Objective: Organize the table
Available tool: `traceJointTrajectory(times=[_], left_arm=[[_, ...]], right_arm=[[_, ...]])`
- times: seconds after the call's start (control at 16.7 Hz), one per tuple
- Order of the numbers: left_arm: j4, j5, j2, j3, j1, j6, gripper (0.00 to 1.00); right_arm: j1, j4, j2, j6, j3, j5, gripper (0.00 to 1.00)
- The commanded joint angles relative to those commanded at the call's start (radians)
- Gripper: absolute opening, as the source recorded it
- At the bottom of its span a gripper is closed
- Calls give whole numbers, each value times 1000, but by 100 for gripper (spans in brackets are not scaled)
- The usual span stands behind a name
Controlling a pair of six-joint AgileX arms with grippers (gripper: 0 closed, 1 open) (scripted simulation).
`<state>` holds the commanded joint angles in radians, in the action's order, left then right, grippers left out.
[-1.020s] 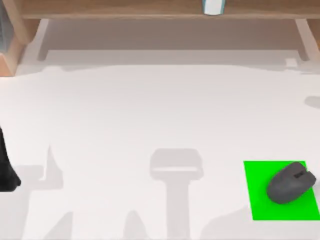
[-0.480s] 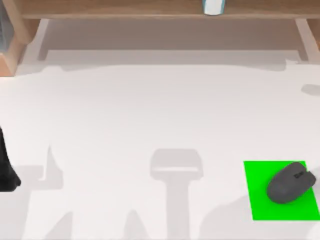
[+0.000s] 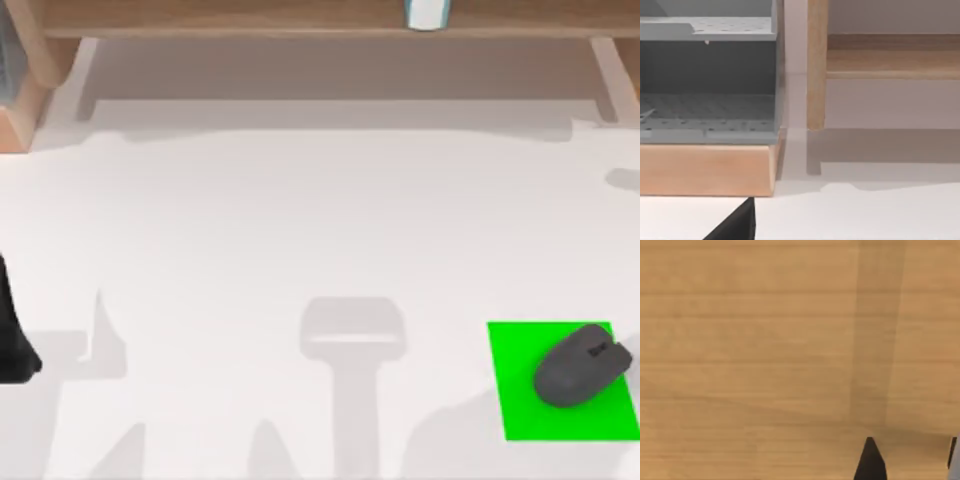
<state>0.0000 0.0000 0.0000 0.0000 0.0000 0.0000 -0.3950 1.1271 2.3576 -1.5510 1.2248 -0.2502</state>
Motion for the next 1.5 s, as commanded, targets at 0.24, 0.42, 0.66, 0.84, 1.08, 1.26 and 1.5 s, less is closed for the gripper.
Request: traceJointTrajectory(times=[0.24,0.42,0.66,0.84,1.08,1.26,1.5], left_arm=[[0,0,0,0,0,0,100],[0,0,0,0,0,0,100],[0,0,0,0,0,0,100],[0,0,0,0,0,0,100],[0,0,0,0,0,0,100],[0,0,0,0,0,0,100],[0,0,0,0,0,0,100]], right_arm=[[0,0,0,0,0,0,90],[0,0,0,0,0,0,100],[0,0,0,0,0,0,100],[-9,-10,12,5,-33,2,100],[1,-51,-47,45,-37,12,100],[26,-148,-196,144,-69,36,100],[77,-340,-535,355,-177,81,100]])
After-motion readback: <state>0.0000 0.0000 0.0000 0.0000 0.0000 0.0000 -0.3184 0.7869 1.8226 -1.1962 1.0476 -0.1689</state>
